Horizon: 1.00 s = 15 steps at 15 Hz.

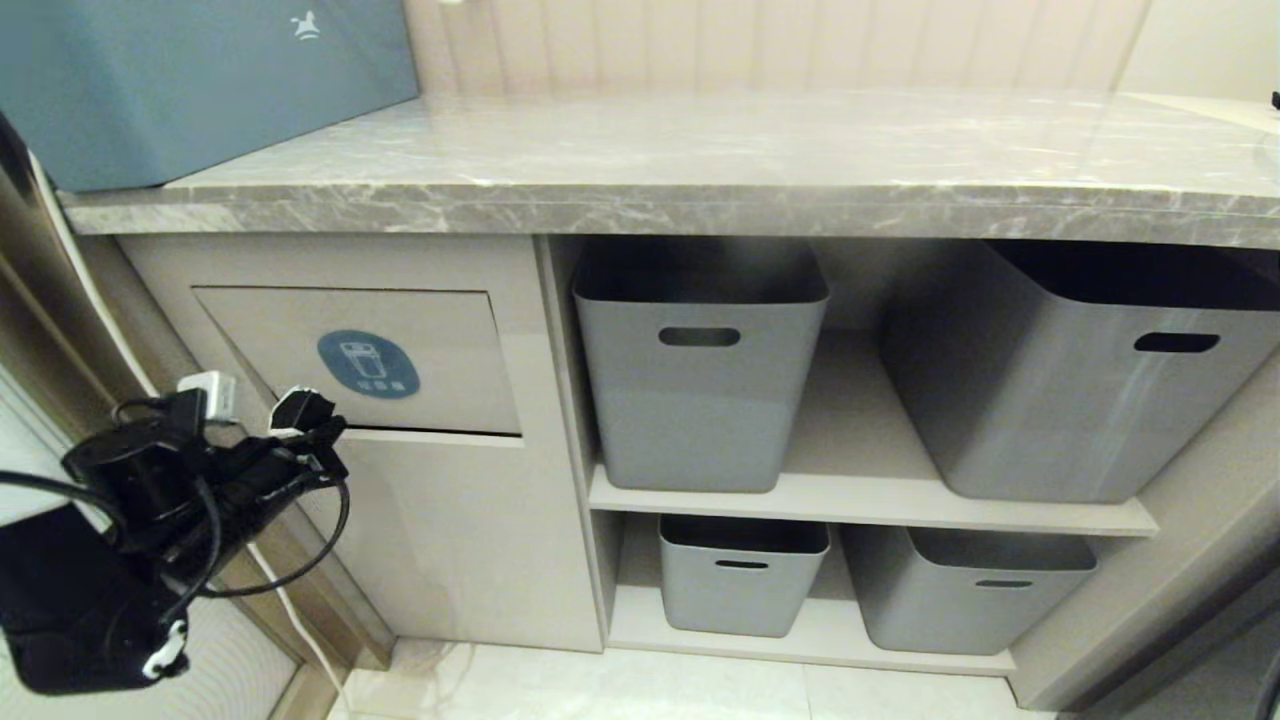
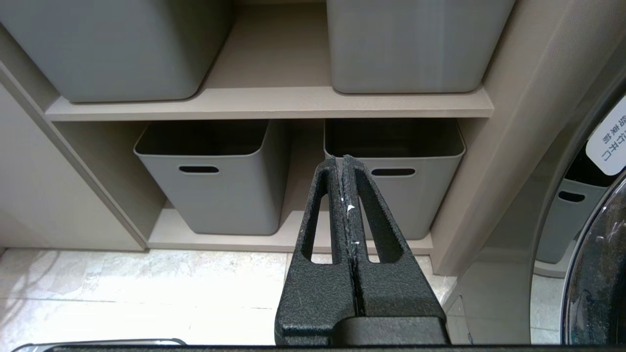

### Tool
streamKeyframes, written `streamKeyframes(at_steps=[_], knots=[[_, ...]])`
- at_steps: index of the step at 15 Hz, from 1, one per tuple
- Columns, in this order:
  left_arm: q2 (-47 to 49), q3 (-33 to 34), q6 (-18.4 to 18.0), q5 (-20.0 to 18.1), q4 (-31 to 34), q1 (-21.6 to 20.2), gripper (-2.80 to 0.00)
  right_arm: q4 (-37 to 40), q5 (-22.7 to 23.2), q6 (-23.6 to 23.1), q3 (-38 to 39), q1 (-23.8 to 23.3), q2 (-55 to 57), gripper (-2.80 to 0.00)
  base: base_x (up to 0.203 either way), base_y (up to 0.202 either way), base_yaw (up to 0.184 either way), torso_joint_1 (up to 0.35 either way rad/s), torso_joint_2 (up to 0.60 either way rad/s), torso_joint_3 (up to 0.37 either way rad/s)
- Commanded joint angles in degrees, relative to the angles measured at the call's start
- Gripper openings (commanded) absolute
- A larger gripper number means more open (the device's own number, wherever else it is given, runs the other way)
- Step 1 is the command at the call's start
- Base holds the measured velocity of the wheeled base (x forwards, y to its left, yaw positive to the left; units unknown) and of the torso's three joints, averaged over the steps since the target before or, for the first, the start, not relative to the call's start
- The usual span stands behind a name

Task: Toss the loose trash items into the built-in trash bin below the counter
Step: Put the garbage in the trash can

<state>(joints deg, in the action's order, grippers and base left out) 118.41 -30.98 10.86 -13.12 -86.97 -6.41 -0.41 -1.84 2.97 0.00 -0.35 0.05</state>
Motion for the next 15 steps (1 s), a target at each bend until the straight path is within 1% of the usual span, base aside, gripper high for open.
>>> streamKeyframes(at_steps=[1, 5, 9, 12, 15], knots=[[7.0, -4.3, 0.1, -0.1, -0.6, 0.1, -2.80, 0.0, 0.0, 0.0, 0.1, 0.0, 0.0, -2.80, 0.000, 0.000, 0.000, 0.000, 0.00, 0.000], [12.6, -13.6, 0.1, -0.1, -0.7, 0.8, -2.80, 0.0, 0.0, 0.0, 0.1, 0.0, 0.0, -2.80, 0.000, 0.000, 0.000, 0.000, 0.00, 0.000], [16.0, -21.3, 0.0, -0.1, -0.7, 1.2, -2.80, 0.0, 0.0, 0.0, 0.1, 0.0, 0.0, -2.80, 0.000, 0.000, 0.000, 0.000, 0.00, 0.000], [18.5, -26.3, 0.0, -0.1, -0.7, 1.4, -2.80, 0.0, 0.0, 0.0, 0.1, 0.0, 0.0, -2.80, 0.000, 0.000, 0.000, 0.000, 0.00, 0.000], [19.0, -29.8, 0.0, -0.2, 0.0, 1.4, -2.80, 0.0, 0.0, 0.0, 0.1, 0.0, 0.0, -2.80, 0.000, 0.000, 0.000, 0.000, 0.00, 0.000]])
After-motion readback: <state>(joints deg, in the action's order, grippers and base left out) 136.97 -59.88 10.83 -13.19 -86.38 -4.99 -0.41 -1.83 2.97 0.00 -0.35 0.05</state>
